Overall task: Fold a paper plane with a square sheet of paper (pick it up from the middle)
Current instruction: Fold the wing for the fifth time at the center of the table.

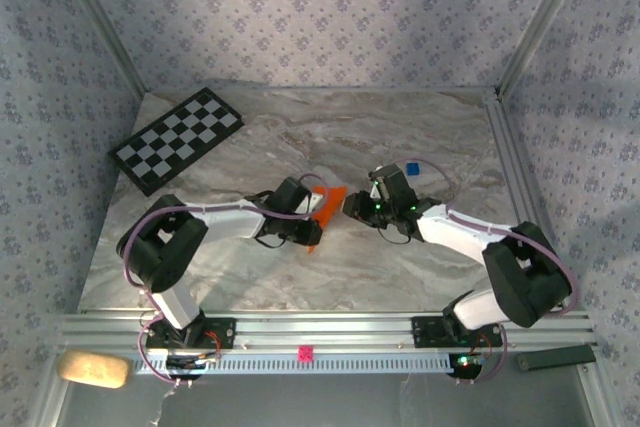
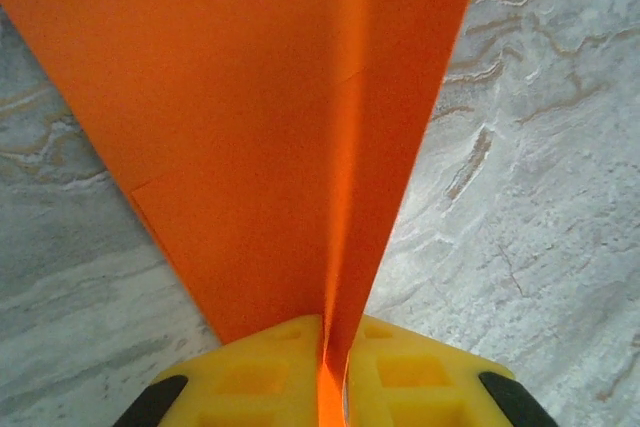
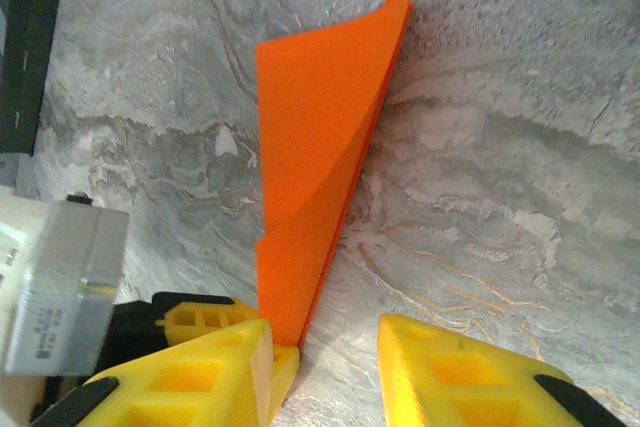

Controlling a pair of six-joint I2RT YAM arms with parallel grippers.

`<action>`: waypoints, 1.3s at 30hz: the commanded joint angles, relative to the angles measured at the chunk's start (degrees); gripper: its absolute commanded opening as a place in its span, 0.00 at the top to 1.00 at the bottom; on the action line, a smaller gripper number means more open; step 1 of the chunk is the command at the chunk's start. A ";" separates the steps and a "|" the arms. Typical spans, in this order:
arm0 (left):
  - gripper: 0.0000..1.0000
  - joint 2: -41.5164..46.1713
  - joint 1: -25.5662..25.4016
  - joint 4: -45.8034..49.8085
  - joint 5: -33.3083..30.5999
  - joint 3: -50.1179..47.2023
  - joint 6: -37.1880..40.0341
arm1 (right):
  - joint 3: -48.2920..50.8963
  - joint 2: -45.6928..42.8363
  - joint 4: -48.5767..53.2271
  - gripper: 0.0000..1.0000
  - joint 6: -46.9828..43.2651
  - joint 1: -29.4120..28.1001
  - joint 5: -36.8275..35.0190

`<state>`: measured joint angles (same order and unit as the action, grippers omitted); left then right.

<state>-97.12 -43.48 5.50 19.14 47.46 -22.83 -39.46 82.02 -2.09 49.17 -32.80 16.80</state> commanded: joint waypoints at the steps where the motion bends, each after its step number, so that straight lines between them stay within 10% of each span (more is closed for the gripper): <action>1: 0.85 0.18 1.35 -2.59 5.17 -1.37 -1.42 | -1.19 1.60 -1.43 0.66 -0.57 -0.45 2.46; 39: 1.00 -0.02 9.45 -9.73 20.61 -8.43 4.48 | -9.76 18.95 -10.83 0.91 1.10 -2.76 13.00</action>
<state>-97.62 -34.81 -3.31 36.67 40.36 -21.12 -47.97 100.03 -11.99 49.71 -35.57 28.58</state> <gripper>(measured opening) 0.044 0.095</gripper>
